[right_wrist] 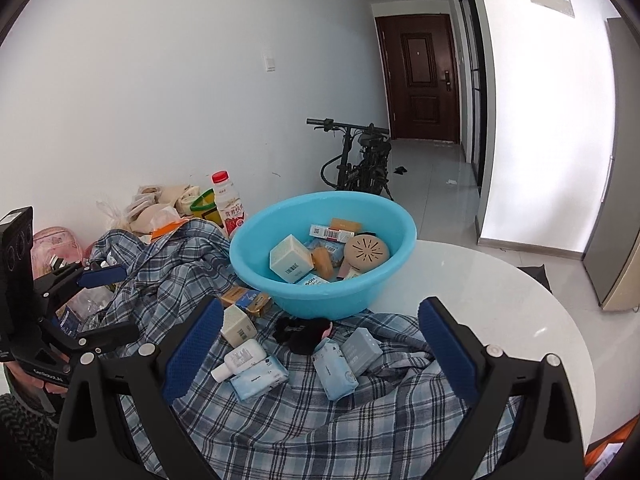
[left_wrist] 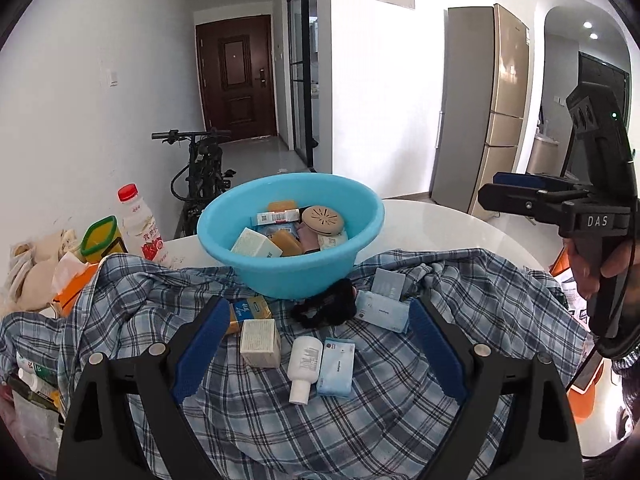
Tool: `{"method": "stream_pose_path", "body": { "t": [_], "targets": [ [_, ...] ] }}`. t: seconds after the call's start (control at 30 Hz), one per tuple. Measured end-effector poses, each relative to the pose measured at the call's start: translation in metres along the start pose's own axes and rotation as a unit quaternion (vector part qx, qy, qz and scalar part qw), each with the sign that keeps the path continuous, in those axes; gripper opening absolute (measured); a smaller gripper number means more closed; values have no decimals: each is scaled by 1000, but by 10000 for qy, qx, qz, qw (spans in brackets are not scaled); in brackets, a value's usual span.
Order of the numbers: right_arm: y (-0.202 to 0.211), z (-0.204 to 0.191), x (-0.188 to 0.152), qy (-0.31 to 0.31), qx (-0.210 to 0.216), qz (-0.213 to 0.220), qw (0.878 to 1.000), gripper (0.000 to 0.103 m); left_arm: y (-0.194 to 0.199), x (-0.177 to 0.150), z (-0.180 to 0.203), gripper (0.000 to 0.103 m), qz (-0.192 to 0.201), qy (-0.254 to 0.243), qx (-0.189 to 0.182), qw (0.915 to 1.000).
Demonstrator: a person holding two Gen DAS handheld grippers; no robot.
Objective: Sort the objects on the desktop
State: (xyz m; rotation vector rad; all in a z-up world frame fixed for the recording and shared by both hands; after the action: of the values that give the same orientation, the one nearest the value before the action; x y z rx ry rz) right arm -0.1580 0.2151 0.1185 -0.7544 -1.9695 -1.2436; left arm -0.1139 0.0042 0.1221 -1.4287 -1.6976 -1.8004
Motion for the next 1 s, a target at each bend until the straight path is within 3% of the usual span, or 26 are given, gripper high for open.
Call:
{"method": "stream_pose_path", "body": {
  "t": [0.13,0.3,0.43,0.53,0.63,0.83,1.0],
  "targets": [
    [11,-5,-16,-23,67,139,9999,99,0,-15,12,93,-6,-100,-133,9999],
    [12,-13,-38,38,151,38,9999,100,5,-33,21,93,184,-103,38,9998],
    [14,-15,-50,65,53,204,9998,100,9,-49,23,94,332,58,144,9993],
    [15,-16,-58,31,36,311,9995,100,6,-62,24,103,265,103,175,9994],
    [11,-18,-66,-29,36,317,9995,100,1,-73,24,103,247,213,220,9992],
    [9,-23,-87,14,-105,537,9985,100,3,-91,25,103,516,249,775,9953],
    [11,-24,-107,98,-380,890,9953,102,4,-108,15,103,824,781,941,9891]
  ]
}}
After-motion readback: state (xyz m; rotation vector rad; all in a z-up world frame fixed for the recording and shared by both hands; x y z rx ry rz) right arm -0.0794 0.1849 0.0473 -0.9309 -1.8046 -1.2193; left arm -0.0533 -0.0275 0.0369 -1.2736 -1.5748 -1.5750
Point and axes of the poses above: each gripper's, at about its wrist camera, not at the fingertips, and y roughly against the way its jaws point, z to its right, x to its top, the point moved 2 cm from there along -y, roughly the way its jaws point, and after that the axes turned 12 degrees about -y, right-handed, at the moved point
